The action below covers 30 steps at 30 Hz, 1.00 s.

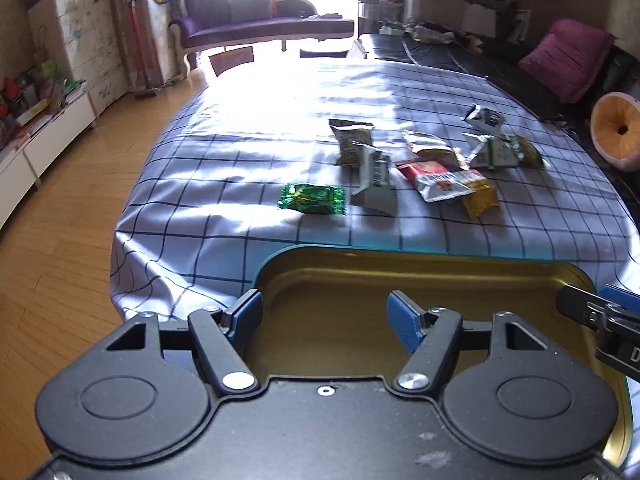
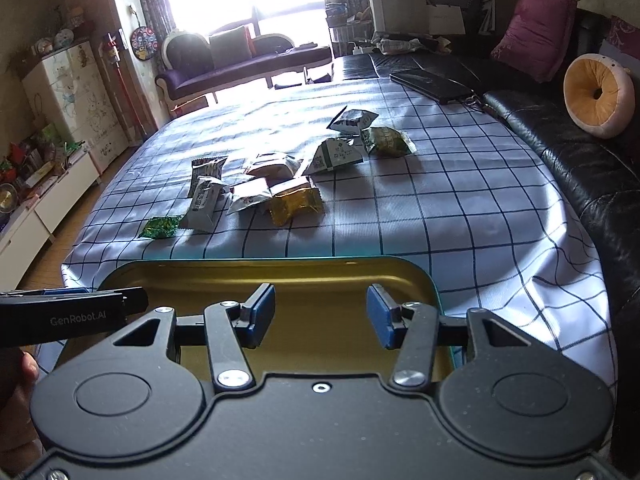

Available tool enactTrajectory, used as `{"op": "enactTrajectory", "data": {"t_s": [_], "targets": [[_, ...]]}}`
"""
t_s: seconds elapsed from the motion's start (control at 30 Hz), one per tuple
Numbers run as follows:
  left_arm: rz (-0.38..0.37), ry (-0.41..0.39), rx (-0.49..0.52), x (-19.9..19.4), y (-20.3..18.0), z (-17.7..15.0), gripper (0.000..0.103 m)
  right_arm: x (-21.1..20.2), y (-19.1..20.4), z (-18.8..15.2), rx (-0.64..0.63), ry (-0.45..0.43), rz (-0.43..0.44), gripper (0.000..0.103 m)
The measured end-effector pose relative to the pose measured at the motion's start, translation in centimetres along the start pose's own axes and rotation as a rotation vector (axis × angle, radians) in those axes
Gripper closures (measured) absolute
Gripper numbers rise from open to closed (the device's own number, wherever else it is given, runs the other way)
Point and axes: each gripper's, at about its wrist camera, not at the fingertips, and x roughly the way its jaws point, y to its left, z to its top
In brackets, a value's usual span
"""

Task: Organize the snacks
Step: 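Move left gripper to the green candy while right gripper approaches the gold candy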

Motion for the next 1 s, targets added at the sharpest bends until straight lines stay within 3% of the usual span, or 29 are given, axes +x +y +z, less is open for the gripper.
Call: {"op": "enactTrajectory", "data": {"t_s": [0.23,0.43,1.0], "targets": [[0.023,-0.01,-0.043,1.5,1.0,2.4,0.032,2.0,0.7,2.1,-0.033,0.006,0.009,0.049],[0.006,0.028,-0.046,3.3,0.9,4.3,0.032,3.6,0.9,3.3,-0.013,0.031,0.024,0.049],[0.09,0.134,-0.069,8.7,2.5,6.7,0.03,6.2,1.5,5.0,-0.034,0.046,0.046,0.049]]}}
